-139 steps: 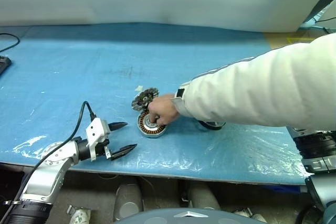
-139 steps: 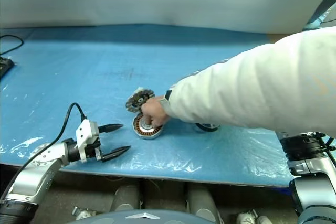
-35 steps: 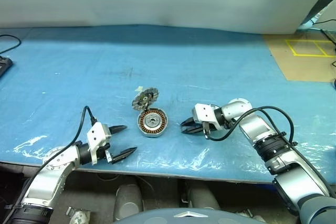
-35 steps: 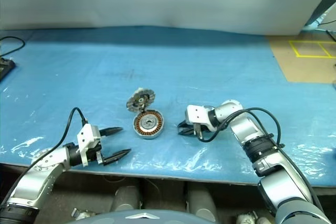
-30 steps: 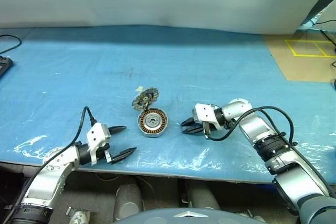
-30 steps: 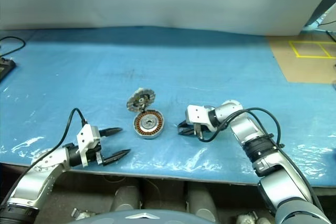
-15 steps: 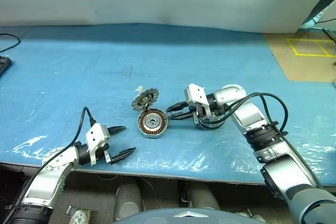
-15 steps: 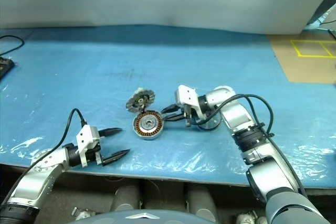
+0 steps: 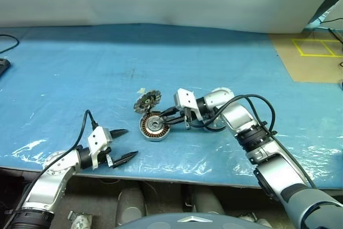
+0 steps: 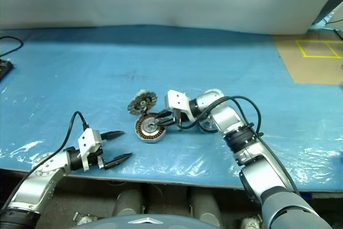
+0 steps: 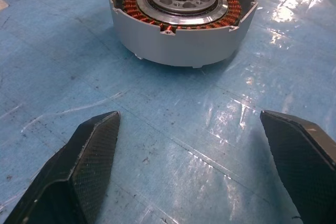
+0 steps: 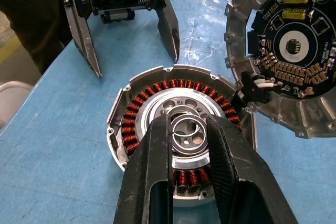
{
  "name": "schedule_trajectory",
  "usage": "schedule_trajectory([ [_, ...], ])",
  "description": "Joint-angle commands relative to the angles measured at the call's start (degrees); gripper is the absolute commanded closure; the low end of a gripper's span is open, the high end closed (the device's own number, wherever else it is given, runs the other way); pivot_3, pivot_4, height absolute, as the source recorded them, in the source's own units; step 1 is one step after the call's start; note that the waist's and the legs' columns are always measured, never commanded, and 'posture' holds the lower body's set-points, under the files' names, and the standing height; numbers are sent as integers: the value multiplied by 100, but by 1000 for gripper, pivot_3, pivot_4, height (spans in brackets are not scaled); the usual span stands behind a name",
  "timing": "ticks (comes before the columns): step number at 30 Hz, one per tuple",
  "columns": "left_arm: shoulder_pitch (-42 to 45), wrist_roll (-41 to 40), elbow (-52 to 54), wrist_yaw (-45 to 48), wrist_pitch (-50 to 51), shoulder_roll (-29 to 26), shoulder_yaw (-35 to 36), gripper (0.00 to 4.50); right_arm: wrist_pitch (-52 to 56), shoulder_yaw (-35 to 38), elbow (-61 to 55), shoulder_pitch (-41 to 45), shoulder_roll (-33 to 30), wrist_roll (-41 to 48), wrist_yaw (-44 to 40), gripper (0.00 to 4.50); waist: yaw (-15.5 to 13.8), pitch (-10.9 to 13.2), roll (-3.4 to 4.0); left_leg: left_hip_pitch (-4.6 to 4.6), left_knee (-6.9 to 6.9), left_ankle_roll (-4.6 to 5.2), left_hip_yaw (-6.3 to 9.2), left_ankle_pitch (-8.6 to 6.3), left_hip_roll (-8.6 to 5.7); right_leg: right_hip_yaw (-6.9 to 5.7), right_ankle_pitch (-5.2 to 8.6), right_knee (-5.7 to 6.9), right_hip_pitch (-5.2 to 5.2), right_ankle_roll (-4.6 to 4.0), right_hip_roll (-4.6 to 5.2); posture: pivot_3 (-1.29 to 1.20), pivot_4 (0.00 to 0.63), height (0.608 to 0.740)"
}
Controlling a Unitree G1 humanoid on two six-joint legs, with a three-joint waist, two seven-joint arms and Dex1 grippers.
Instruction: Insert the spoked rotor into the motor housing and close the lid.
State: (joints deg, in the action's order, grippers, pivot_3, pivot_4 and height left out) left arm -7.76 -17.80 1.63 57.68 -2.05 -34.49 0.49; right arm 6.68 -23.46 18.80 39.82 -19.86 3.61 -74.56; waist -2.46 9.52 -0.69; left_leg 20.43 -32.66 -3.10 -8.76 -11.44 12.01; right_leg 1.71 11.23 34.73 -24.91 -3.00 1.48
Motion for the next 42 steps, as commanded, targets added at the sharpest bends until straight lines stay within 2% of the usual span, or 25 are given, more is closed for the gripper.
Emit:
schedule_trajectory([
  [1, -34, -18, 142, -31, -50, -8, 56, 0, -98, -14, 18, 128, 74, -31, 29, 3940, 0, 0, 0, 1, 0, 0, 0, 0, 0, 0, 0, 0, 0, 0, 0, 0, 150, 740],
  [20, -56, -26, 256, -98, 5, -29, 57, 0, -308, -102, 523, 207, 474, -330, 131, 3940, 7, 0, 0, 11, 0, 0, 0, 0, 1, 0, 0, 1, -11, -1, 0, 0, 150, 740],
  [42, -68, -11, 266, -144, 52, -24, 61, 0, -404, -125, 602, 293, 545, -350, 112, 3940, 10, 0, 0, 10, 0, 0, 0, 0, 2, 0, 0, 3, -11, -1, 0, 0, 150, 740],
])
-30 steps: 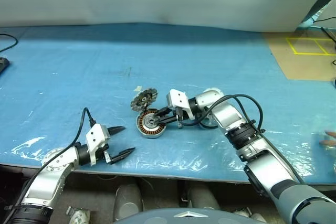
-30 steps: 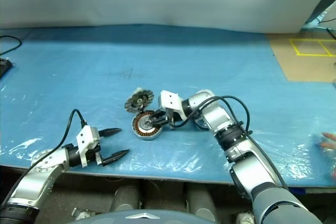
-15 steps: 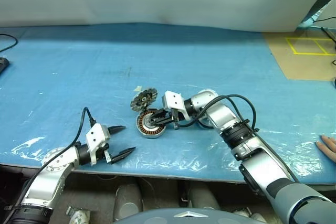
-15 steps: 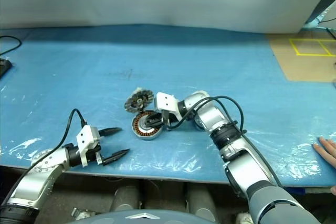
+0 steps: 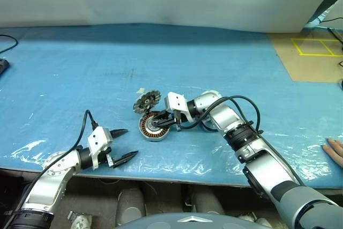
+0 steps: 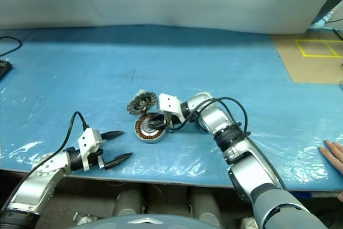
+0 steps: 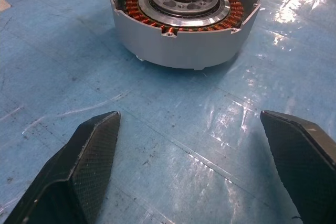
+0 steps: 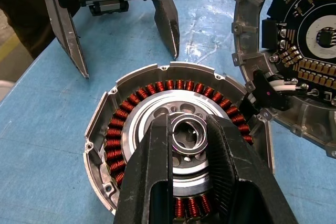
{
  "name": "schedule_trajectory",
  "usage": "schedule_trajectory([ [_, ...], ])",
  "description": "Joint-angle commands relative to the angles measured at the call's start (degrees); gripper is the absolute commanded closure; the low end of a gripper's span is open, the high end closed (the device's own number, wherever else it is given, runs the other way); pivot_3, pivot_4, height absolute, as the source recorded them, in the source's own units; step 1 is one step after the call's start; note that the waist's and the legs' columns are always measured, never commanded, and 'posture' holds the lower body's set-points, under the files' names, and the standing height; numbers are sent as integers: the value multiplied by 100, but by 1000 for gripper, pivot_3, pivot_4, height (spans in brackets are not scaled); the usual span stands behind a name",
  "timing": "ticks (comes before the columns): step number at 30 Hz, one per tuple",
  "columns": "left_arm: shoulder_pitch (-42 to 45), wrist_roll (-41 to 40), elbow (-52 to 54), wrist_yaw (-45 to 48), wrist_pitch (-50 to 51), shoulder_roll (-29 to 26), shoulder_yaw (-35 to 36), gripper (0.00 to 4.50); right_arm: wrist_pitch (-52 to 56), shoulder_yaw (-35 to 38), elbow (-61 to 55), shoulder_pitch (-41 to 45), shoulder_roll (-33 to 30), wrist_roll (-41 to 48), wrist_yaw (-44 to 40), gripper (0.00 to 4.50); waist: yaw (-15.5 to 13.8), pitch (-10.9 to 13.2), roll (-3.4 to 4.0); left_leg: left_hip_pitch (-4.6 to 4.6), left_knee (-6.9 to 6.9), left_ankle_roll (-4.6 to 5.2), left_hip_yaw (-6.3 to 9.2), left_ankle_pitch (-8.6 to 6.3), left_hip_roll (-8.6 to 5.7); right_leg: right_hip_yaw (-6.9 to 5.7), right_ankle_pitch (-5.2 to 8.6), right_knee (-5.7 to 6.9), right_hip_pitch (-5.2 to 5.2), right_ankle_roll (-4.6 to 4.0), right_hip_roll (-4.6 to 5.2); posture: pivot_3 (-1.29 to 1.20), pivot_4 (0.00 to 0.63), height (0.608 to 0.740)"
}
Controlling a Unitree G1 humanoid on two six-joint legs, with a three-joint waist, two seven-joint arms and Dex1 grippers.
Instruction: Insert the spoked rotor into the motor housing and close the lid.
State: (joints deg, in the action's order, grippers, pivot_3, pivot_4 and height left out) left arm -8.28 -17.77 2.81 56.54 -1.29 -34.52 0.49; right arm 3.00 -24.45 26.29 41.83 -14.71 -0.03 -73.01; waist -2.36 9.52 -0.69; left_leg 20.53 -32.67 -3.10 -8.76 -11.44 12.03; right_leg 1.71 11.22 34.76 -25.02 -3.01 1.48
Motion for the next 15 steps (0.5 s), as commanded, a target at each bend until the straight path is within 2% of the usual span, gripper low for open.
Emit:
schedule_trajectory([
  [1, -26, -15, 149, -30, -28, -23, 66, 0, -42, -34, -155, 86, 26, 3, -39, 3940, 0, 0, 0, 0, 0, 0, 0, 0, 0, 0, 0, 0, 0, 0, 0, 0, 150, 740],
  [15, -43, 36, 51, -19, -97, 0, 36, 0, -100, -89, -176, 54, 25, -68, -11, 3940, 1, 0, 0, -1, 0, 0, 0, 0, 0, 0, 0, 0, 0, 0, 0, 0, 150, 740],
])
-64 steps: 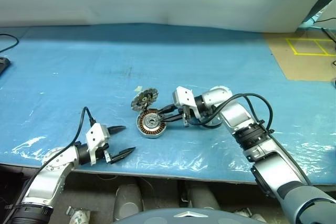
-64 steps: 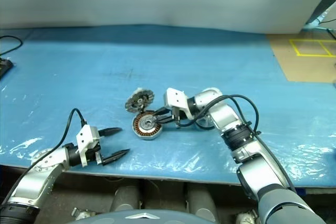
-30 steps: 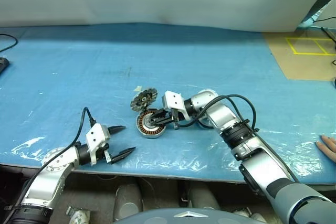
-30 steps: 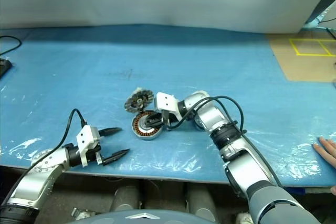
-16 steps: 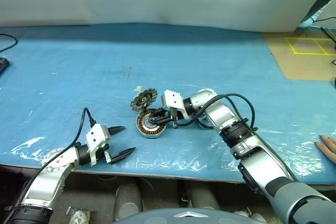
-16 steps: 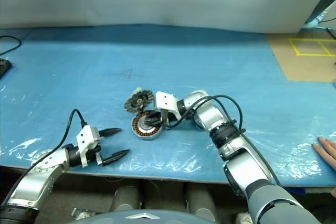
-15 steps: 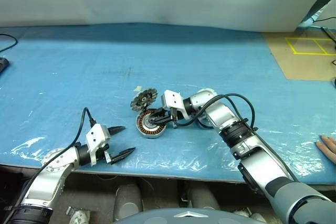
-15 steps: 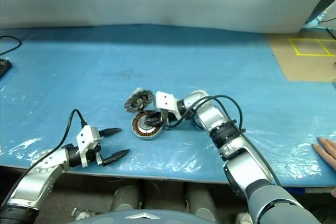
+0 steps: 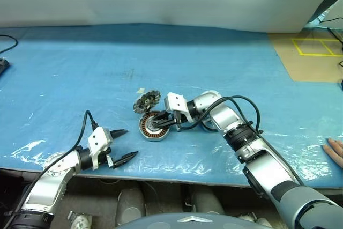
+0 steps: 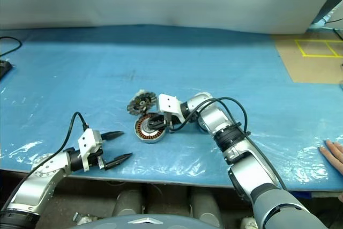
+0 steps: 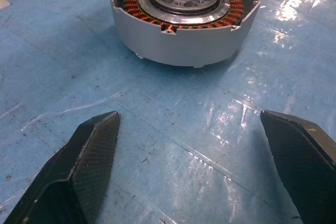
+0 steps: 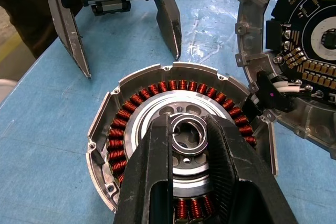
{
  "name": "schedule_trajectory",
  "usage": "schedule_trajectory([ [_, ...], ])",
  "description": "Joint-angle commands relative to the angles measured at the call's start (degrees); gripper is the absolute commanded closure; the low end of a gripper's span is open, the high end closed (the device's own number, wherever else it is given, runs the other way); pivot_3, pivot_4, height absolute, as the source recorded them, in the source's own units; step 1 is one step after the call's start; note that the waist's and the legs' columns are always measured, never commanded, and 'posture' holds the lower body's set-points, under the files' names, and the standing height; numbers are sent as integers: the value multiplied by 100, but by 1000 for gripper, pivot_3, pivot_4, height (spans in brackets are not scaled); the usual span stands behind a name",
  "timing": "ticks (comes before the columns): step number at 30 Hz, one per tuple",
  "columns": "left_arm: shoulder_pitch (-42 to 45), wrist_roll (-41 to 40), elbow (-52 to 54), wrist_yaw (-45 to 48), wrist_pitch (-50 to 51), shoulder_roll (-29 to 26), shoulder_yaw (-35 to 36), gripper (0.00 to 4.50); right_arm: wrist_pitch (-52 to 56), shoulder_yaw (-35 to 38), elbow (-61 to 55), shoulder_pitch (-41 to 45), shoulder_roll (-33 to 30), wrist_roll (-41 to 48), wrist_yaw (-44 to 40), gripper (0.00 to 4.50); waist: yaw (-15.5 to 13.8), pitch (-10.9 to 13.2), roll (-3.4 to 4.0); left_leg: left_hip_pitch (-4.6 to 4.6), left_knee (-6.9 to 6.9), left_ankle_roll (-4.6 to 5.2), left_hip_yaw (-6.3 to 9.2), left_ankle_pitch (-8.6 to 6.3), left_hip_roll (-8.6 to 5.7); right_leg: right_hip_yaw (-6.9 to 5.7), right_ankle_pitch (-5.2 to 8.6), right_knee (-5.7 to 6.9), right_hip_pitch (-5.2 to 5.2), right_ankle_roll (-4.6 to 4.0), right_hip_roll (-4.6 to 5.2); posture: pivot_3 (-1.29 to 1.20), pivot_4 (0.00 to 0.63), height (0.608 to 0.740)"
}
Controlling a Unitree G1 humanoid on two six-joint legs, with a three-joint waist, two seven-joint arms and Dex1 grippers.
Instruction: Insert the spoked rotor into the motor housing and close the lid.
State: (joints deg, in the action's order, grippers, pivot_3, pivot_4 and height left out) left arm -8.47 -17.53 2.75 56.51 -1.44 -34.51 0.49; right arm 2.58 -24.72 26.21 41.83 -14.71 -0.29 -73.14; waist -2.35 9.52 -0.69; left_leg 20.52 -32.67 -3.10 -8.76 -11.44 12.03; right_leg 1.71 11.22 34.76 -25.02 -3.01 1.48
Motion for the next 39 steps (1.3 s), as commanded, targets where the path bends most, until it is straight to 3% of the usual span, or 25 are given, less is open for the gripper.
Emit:
schedule_trajectory([
  [1, -26, 13, 57, -16, -84, 0, 36, 0, -60, -66, -175, 54, 23, -44, -1, 3940, 0, 0, 0, 0, 0, 0, 0, 0, 0, 0, 0, 0, 0, 0, 0, 0, 150, 740],
  [17, -12, 51, -35, -21, -137, 35, 26, 0, -92, -121, -124, 52, 21, -103, -68, 3940, 0, 0, 0, 0, 0, 0, 0, 0, 0, 0, 0, 0, 0, 0, 0, 0, 150, 740],
  [18, -11, 50, -38, -20, -135, 32, 29, 0, -99, -121, -121, 51, 18, -104, -75, 3380, 0, 0, 0, 0, 0, 0, 0, 0, 0, 0, 0, 0, 0, 0, 0, 0, 150, 740],
  [21, -11, 47, -46, -9, -132, 24, 33, 0, -189, -85, -100, 56, 42, -114, 0, 2622, -1, 0, 0, 0, 0, 0, 0, 0, 0, 0, 0, 0, 0, 0, 0, 0, 150, 740],
  [33, 1, 51, -49, -5, -123, 18, 32, 0, -97, 41, -144, 50, 100, 76, -26, 2622, -1, 0, 0, 1, 1, 0, 0, 0, 0, 0, 0, -1, -1, 0, 0, 0, 150, 740],
  [36, -3, 49, -35, -9, -113, 20, 30, 0, -33, 95, -165, 56, 124, 159, -37, 3191, -1, 0, 0, 1, 1, 0, 0, 0, 0, 0, 0, -1, -1, 0, 0, 0, 150, 740],
  [39, -23, 44, -9, -13, -104, 21, 28, 0, 48, 124, -207, 66, 111, 227, -48, 4221, -1, 0, 0, 1, 1, 0, 0, 0, 0, 0, 0, -1, -1, 0, 0, 0, 150, 740],
])
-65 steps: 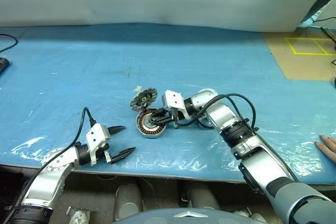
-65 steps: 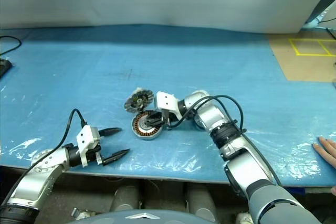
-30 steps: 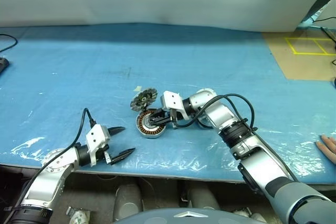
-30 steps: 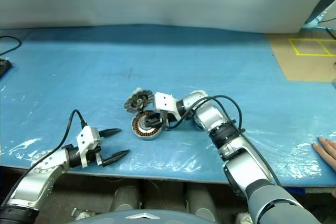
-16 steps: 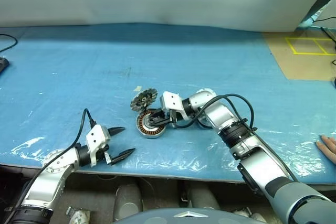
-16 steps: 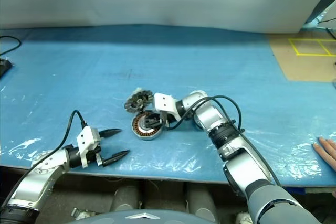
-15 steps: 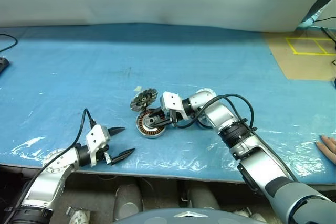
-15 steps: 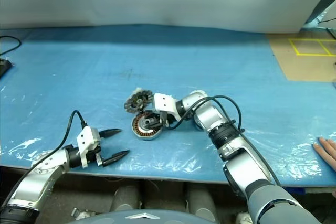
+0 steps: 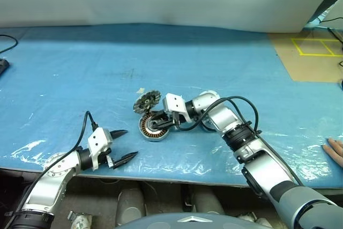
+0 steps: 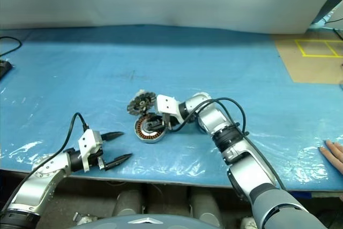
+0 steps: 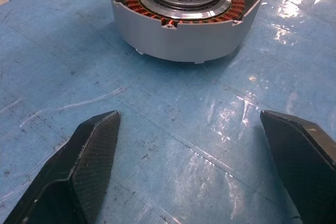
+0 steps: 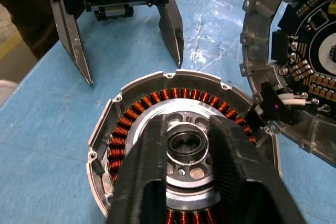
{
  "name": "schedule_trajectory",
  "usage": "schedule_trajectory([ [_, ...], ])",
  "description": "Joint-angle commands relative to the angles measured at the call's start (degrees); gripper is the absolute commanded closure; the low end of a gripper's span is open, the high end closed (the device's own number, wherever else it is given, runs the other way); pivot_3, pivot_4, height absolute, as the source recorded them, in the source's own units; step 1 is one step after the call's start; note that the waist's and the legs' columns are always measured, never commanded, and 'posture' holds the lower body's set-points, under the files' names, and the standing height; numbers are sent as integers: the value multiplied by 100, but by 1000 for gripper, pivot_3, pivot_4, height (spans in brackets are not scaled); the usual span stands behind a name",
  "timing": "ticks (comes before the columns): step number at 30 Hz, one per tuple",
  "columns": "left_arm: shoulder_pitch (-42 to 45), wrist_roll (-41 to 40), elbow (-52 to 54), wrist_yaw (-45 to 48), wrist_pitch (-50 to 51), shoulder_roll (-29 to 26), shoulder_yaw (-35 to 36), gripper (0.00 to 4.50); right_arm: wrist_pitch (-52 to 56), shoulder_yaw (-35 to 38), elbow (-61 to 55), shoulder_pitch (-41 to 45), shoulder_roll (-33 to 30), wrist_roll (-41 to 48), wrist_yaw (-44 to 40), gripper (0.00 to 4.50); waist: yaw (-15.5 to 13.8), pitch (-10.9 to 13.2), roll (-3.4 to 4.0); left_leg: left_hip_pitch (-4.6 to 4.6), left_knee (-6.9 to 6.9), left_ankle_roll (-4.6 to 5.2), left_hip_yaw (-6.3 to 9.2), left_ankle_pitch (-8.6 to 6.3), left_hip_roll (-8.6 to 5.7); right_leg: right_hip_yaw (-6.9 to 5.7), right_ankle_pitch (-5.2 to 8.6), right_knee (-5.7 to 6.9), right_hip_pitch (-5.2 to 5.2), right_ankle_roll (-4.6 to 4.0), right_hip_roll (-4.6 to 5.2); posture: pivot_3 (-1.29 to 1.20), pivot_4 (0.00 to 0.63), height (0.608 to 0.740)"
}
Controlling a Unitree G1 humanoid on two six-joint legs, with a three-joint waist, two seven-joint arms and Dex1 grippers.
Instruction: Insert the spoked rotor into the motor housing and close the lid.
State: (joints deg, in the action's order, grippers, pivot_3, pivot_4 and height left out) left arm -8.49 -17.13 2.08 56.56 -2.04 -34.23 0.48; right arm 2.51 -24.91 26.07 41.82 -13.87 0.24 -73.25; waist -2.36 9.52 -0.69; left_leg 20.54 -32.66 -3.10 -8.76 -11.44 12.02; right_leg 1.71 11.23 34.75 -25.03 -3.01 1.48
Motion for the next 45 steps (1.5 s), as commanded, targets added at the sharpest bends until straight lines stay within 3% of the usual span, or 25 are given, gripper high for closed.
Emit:
schedule_trajectory([
  [1, -26, 2, 65, -19, -40, -6, 28, 0, 81, 148, -208, 70, 14, 188, -49, 4483, 0, 0, 0, 0, 0, 0, 0, 0, 0, 0, 0, 0, 0, 0, 0, 0, 150, 740],
  [29, -62, -16, 164, -57, 67, -59, 51, 0, -149, -35, 41, -59, -150, -238, 123, 4483, 1, 0, 0, -1, 0, 0, 0, 0, 0, 0, 0, 0, 0, 0, 0, 0, 150, 740],
  [35, -102, -27, 202, -59, 74, -52, 44, 0, 220, 322, -321, 10, -167, 301, -64, 4483, -2, 0, 0, -1, 0, 0, 0, 0, 0, 0, 0, 0, 0, 0, 0, 0, 150, 740],
  [41, -83, -122, 218, -36, 98, -7, 46, 0, 978, 867, -993, 35, -724, 875, -306, 4483, -19, 1, 1, 3, 0, 0, 0, 0, -1, 0, 0, -1, 0, 0, 0, 0, 150, 740],
  [45, -74, -271, 247, 38, 104, 43, 68, 0, 1022, 1124, -951, -94, -1453, 663, -78, 4483, -46, 1, 1, 3, -2, 0, 0, 0, -3, 0, 0, -1, 1, 0, 1, 0, 150, 740],
])
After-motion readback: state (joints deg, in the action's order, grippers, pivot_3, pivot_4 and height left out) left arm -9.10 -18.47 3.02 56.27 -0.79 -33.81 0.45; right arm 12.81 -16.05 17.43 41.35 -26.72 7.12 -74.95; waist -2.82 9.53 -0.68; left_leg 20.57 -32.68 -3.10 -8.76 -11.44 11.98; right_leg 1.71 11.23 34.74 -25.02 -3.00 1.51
